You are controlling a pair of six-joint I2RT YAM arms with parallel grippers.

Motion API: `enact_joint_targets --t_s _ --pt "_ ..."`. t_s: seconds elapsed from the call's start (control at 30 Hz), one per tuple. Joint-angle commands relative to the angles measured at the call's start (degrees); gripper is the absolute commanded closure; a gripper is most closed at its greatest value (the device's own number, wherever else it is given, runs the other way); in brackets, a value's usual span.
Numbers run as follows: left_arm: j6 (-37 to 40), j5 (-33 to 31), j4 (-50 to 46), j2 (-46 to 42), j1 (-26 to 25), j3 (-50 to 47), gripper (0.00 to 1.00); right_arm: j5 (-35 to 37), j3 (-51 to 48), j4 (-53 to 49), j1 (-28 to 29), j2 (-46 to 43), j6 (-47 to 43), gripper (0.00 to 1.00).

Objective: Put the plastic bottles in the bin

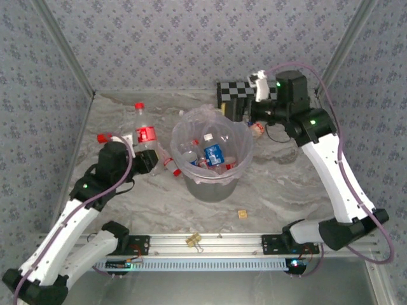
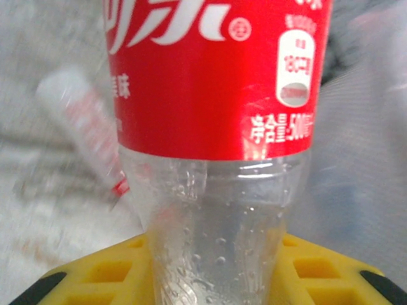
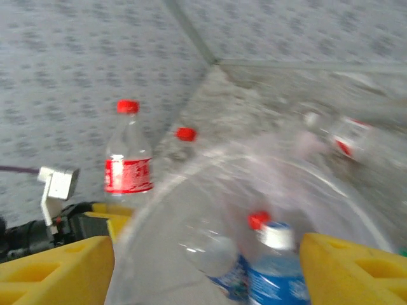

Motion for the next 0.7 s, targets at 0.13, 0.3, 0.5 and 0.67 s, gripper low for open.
enact_joint_targets --t_s 0.13,0.3,0.5,0.67 --pt "16.2 4.3 7.8 -0.8 -5.1 4.0 0.76 0.0 15.7 1.6 14.5 11.5 -0.6 0.12" --pt "20.5 4.3 5.8 0.7 -9.0 5.8 0.76 4.5 27.0 -1.7 19.4 21.0 -2.6 0.08" --pt "21.8 3.9 6.6 0.5 -10.5 6.3 0.76 8.2 34.8 -6.2 20.3 28.2 -1.8 0.21" --pt "22.3 4.1 7.5 0.3 -10.6 6.0 0.76 9.6 36.8 -7.7 20.1 30.3 -1.8 0.20"
